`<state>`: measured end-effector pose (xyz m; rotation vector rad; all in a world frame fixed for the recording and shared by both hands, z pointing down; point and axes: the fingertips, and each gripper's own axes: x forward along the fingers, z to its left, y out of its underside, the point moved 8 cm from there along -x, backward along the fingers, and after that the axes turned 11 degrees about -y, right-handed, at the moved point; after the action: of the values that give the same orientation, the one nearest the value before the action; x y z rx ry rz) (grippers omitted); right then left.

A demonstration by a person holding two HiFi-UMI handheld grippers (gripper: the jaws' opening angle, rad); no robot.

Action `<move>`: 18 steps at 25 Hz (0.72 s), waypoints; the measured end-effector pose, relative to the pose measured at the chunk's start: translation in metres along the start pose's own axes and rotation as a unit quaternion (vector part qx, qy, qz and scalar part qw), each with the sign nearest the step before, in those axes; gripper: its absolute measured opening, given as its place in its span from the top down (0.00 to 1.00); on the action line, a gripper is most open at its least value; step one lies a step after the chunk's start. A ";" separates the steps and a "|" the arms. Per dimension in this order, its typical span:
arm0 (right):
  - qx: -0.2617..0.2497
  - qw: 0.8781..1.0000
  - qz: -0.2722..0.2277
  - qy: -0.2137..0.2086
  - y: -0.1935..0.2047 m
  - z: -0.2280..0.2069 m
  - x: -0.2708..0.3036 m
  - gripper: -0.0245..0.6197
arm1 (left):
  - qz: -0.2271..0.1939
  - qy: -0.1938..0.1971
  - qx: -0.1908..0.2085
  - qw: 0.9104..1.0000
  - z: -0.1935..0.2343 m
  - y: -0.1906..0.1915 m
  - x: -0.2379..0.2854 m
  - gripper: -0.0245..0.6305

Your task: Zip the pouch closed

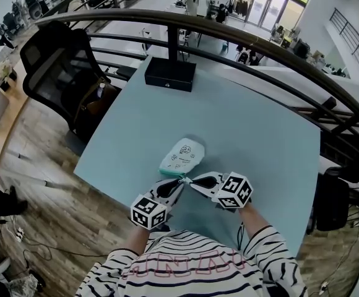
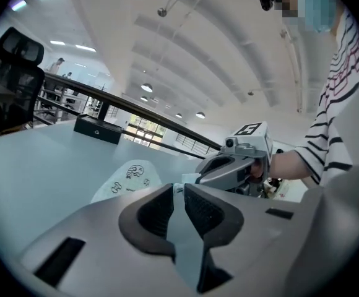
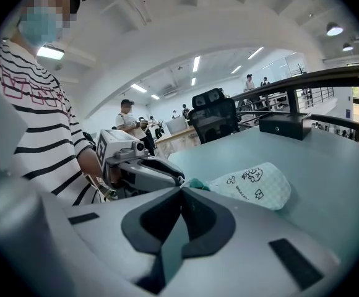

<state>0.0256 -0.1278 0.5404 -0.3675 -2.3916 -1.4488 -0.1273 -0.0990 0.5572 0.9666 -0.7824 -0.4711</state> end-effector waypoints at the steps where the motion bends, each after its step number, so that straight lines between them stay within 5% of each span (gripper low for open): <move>1: 0.000 1.000 0.000 -0.001 0.000 0.001 0.001 0.92 | -0.001 0.012 -0.006 1.000 -0.001 0.001 0.001 0.85; 18: 0.003 1.000 0.009 0.012 0.003 -0.002 0.005 0.92 | 0.016 -0.007 0.010 1.000 0.005 0.005 0.004 0.92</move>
<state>0.0221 -0.1278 0.5456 -0.3676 -2.3672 -1.4299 -0.1285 -0.1022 0.5647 0.9683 -0.8150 -0.4425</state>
